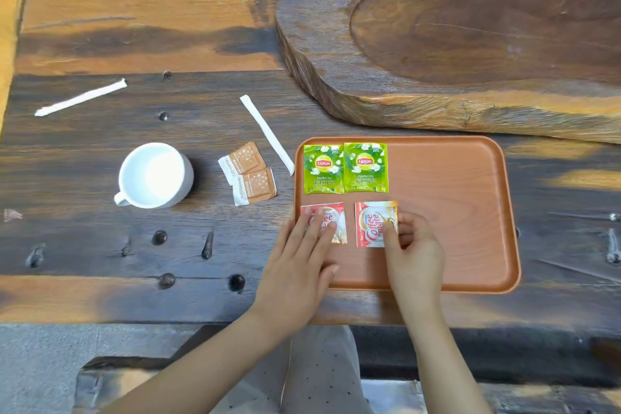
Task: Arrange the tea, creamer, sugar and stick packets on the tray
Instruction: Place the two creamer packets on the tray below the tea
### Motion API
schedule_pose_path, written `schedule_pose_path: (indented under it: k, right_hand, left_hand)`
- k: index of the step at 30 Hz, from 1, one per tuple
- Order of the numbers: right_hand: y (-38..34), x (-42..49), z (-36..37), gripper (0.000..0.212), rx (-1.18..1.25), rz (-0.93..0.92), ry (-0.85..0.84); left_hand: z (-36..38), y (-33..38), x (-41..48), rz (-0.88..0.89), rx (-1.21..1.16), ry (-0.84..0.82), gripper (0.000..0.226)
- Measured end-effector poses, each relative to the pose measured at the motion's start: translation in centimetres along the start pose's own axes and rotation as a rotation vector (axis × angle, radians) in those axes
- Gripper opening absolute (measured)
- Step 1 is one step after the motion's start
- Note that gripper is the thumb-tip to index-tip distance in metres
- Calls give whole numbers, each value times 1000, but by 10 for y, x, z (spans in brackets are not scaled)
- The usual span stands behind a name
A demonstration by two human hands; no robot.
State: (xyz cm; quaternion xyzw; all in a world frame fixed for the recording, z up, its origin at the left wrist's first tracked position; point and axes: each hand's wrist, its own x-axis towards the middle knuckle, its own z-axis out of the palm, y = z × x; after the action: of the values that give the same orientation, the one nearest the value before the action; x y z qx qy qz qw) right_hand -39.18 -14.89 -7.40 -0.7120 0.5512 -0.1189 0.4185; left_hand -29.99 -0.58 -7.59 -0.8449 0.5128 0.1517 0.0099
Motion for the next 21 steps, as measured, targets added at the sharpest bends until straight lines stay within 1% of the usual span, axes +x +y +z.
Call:
schedule_pose_path:
  k: [2, 4, 7, 10, 12, 16, 19, 21]
  right_hand:
    - [-1, -1, 3, 18, -144, -79, 59]
    - [1, 0, 3, 31, -205, -139, 69]
    - [5, 0, -1, 42, -266, -312, -21]
    - [11, 1, 0, 38, -367, -434, -114]
    - [12, 2, 1, 36, -417, -453, -135]
    - [10, 5, 5, 36, -439, -468, -143]
    - [9, 4, 7, 36, -420, -462, -128]
    - [9, 3, 7, 41, -373, -455, -128]
  left_hand:
    - [3, -2, 1, -13, -2, -25, 58]
    - [6, -3, 0, -12, -11, -25, 59]
    - [8, -4, 0, -2, -10, -11, 59]
    - [10, -5, 1, 9, -13, -8, 59]
    - [10, -6, 3, 13, -9, 4, 59]
    - [11, -9, 7, 32, -12, 35, 58]
    - [12, -11, 8, 43, -5, 41, 58]
    - [13, -12, 8, 46, -3, 43, 58]
